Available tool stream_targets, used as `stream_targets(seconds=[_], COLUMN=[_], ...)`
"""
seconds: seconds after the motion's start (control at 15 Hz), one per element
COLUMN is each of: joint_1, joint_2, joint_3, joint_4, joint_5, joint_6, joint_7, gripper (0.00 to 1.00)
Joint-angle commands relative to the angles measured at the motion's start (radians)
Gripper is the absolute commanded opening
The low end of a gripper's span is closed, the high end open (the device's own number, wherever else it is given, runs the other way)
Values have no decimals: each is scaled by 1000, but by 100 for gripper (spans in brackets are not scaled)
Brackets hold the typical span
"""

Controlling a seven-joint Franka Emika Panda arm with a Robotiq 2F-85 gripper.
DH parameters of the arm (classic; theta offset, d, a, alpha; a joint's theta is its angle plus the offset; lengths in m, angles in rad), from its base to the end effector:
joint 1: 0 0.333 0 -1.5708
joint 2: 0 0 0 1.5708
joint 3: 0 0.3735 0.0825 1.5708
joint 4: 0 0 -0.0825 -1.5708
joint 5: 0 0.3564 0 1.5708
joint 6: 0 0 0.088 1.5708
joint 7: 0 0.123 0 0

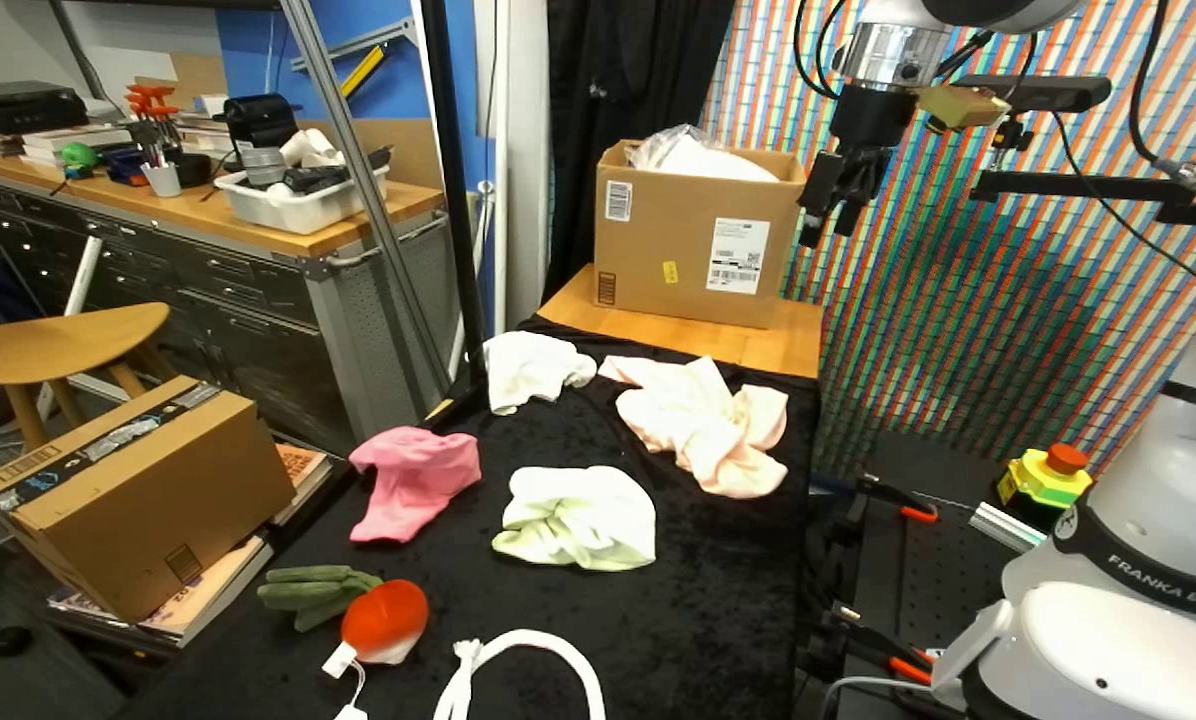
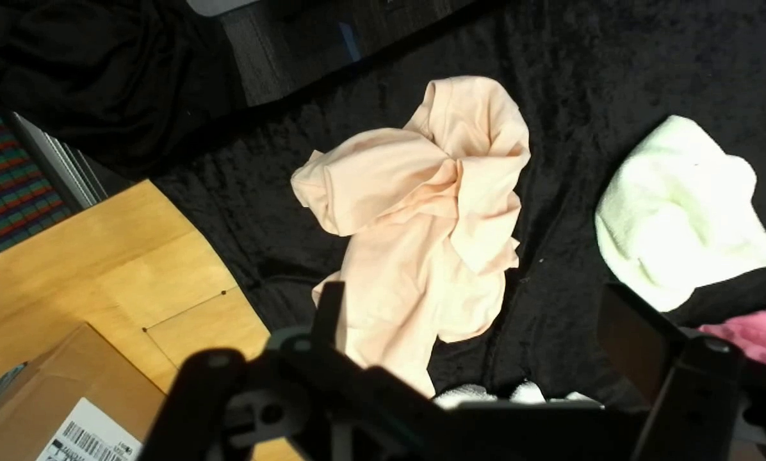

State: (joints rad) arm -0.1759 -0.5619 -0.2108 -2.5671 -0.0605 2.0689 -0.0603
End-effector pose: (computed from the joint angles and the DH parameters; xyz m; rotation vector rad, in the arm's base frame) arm 0.2981 -0.1343 0.4961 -3.0665 0.4170 -0.1019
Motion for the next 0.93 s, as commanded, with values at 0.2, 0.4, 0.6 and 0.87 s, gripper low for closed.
stream_targets(seconds=[0.2,0.4,0.6,0.87], joint_1=[22,66,113,181], joint_2=[8,45,93,187], joint_3=[76,140,194,249], joint_4=[-25,-42,-43,-41], joint_5=[-7,-3,7,24], joint_6=[38,76,115,209], joint_7=[22,44,75,105], gripper=[100,100,100,100])
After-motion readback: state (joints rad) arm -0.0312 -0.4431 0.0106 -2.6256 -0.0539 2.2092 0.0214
